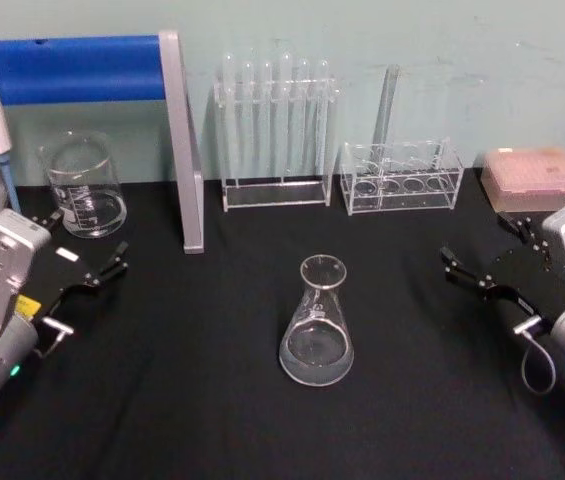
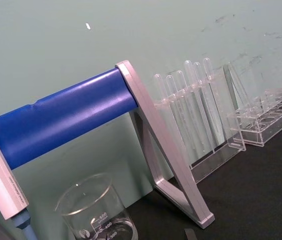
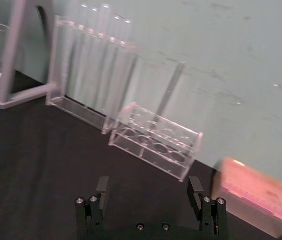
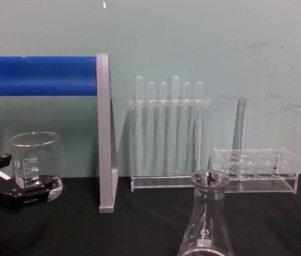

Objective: Grasp the erlenmeyer flask with one hand, shake it three times, then place it back.

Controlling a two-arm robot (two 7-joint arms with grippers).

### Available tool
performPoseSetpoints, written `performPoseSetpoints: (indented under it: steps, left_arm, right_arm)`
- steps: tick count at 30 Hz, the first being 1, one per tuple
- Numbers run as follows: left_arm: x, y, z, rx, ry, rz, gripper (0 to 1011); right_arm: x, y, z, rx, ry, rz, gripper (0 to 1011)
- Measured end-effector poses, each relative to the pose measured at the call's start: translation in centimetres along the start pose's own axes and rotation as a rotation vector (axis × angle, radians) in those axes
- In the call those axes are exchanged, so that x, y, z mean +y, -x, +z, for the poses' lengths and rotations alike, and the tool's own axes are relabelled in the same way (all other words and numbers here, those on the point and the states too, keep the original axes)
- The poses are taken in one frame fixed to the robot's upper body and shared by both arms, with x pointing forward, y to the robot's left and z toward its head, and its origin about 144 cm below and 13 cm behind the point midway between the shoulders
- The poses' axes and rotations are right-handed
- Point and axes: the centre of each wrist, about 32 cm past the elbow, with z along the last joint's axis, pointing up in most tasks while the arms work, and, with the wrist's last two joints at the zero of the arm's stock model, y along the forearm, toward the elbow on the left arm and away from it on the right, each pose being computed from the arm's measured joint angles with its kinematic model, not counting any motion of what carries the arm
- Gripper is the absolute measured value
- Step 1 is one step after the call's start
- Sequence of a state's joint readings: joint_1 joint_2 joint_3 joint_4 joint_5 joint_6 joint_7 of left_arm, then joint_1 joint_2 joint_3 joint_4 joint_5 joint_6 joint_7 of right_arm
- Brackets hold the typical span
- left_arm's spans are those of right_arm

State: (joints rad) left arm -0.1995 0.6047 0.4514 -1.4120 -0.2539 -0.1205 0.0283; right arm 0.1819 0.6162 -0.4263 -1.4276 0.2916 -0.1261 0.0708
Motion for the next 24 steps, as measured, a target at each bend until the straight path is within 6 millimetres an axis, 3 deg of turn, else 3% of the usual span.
performPoseSetpoints:
  steps: [24]
  left_arm:
    - [0.0, 0.0, 0.0, 0.000, 0.000, 0.000, 1001]
  right_arm:
    - [-2.6, 0.2, 1.6, 0.106, -0.107, 0.353, 1003]
